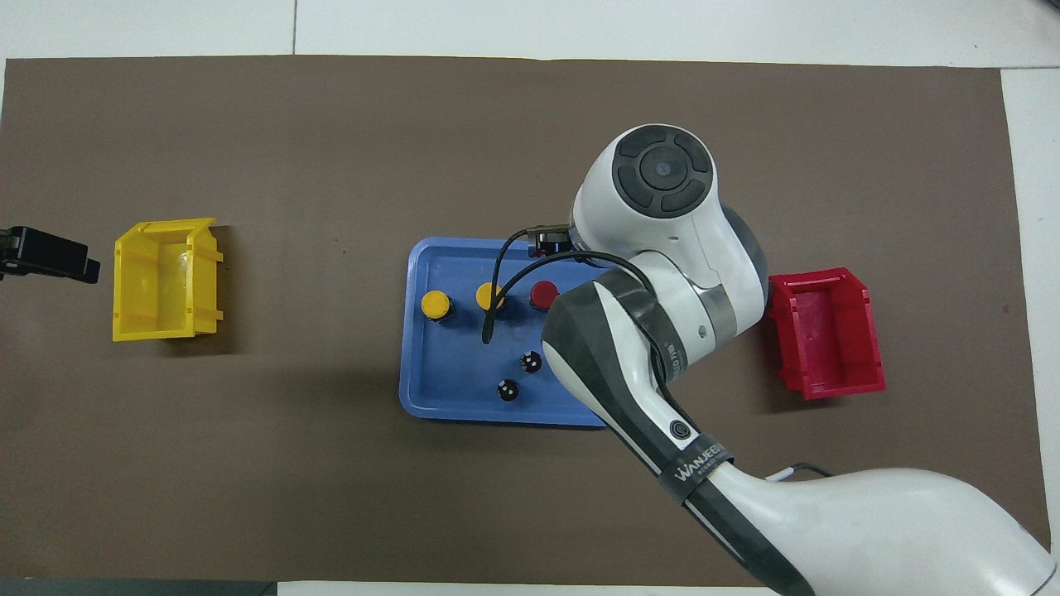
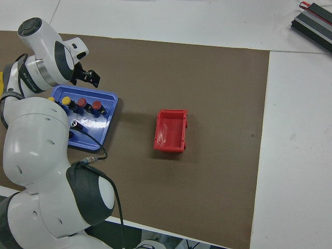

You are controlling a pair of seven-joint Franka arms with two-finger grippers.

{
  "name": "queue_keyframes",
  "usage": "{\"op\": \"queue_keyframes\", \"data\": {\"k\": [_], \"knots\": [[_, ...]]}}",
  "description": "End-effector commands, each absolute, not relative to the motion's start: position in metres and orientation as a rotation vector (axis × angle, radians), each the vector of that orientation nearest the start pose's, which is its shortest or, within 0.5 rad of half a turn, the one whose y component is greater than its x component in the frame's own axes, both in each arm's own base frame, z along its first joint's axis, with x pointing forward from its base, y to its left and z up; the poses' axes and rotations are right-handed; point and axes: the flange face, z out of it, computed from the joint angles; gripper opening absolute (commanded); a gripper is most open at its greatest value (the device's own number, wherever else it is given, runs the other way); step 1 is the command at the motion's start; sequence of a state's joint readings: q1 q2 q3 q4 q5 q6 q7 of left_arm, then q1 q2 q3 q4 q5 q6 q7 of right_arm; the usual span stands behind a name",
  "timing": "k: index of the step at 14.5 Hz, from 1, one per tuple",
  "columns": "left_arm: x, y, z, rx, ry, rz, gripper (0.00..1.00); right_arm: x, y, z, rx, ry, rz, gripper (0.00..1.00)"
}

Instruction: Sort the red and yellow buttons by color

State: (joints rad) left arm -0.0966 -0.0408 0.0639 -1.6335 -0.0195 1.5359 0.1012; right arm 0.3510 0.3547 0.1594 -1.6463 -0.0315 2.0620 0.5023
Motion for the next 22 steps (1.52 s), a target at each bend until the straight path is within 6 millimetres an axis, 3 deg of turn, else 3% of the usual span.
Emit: {"op": "queue_keyframes", "data": {"k": [1, 7, 14, 16, 19, 21, 22], "knots": [[0.527, -0.018, 0.616, -3.148, 0.228, 0.087, 1.00, 0.578, 0.304, 0.400, -3.106, -0.047, -0.105, 0.90], [0.529, -0.010, 0.619, -3.147, 0.223, 0.074, 1.00, 0.550, 0.294, 0.358, -3.120, -0.060, -0.070, 0.82], [0.530, -0.009, 0.617, -3.148, 0.208, 0.069, 1.00, 0.539, 0.294, 0.344, -3.122, -0.071, -0.066, 0.76], [0.530, -0.011, 0.617, -3.148, 0.206, 0.065, 1.00, 0.537, 0.295, 0.343, -3.123, -0.074, -0.062, 0.64], [0.530, -0.011, 0.618, -3.148, 0.203, 0.062, 1.00, 0.539, 0.297, 0.346, -3.118, -0.069, -0.071, 0.34], [0.534, -0.019, 0.618, -3.148, 0.177, 0.029, 1.00, 0.549, 0.300, 0.365, -3.121, -0.072, -0.068, 0.27], [0.535, -0.029, 0.616, -3.149, 0.145, -0.002, 1.00, 0.559, 0.293, 0.385, -3.135, -0.059, -0.044, 0.27]]}}
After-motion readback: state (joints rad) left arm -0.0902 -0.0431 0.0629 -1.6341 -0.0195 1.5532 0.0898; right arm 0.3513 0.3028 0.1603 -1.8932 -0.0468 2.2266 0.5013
